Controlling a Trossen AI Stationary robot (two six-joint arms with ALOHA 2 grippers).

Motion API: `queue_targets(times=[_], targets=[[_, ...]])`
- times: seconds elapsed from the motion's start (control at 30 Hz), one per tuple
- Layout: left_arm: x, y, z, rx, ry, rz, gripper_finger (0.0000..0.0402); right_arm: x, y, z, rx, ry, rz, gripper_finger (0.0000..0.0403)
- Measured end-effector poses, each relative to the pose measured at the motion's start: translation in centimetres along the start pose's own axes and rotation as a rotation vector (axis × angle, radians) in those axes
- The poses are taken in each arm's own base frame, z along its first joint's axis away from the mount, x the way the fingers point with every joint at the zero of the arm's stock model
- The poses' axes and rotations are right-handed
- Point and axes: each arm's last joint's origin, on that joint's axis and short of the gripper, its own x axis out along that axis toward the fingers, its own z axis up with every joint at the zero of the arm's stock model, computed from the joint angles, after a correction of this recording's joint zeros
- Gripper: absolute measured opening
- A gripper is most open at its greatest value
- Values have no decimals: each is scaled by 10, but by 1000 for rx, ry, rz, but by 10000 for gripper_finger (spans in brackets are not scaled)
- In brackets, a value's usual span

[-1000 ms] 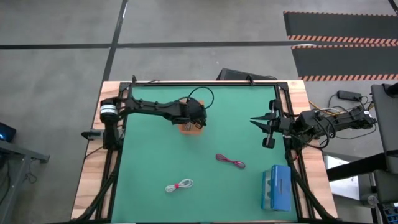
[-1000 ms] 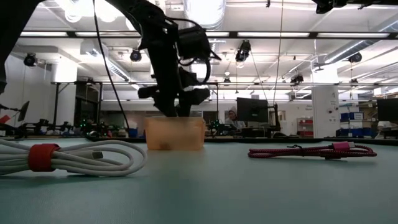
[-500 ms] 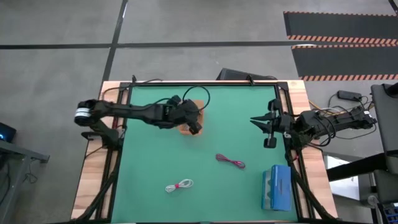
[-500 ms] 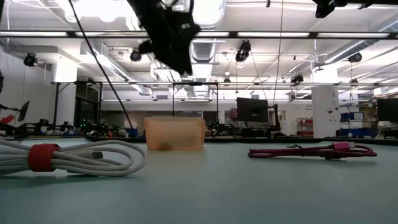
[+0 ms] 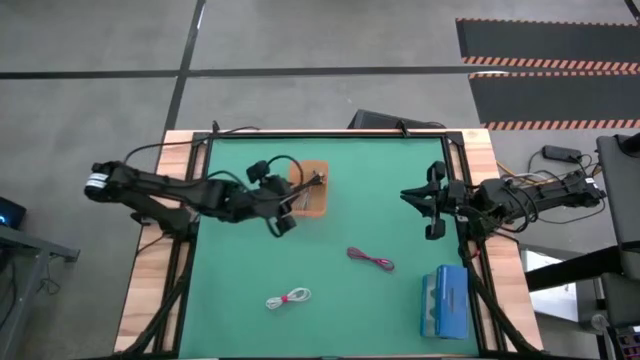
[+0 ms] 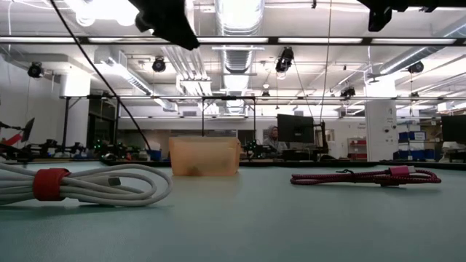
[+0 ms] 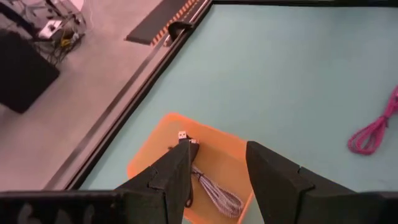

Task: Pick and place USB-C Cables
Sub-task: Put the red charger cable into the orange bin

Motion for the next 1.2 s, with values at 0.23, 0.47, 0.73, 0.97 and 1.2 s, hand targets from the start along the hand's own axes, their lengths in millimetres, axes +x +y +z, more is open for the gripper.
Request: queue_targets(times=[0.23,0.47,0.73,0.97,1.2], targets=[[-11,11,-18,-4,-63,-14,142,0,0,1,34,-9,0,33],[-20,20,-24,9,-162,-23,142,1,0,1,237,-13,2,33],[-21,24,-38,1,-183,-22,142,26,9,-13,200,34,4,33],[-29,32,-43,14,-195,5,142,46,15,-6,232,114,3,33],[-35,41,-59,9,-201,3,142,70,23,1,333,335,-31,33]])
